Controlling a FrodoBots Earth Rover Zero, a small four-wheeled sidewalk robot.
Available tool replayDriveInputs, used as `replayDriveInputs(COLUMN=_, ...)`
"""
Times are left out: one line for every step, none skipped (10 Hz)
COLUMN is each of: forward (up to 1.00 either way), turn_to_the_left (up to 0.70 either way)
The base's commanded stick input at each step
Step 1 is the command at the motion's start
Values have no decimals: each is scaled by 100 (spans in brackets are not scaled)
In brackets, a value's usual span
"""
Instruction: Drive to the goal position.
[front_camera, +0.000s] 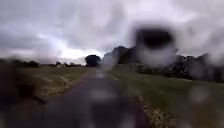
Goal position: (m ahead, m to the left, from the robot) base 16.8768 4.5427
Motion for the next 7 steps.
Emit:
replayDriveInputs(forward=70, turn_to_the_left=14)
replayDriveInputs(forward=70, turn_to_the_left=14)
replayDriveInputs(forward=70, turn_to_the_left=14)
replayDriveInputs(forward=70, turn_to_the_left=14)
replayDriveInputs(forward=70, turn_to_the_left=14)
replayDriveInputs(forward=70, turn_to_the_left=10)
replayDriveInputs(forward=70, turn_to_the_left=4)
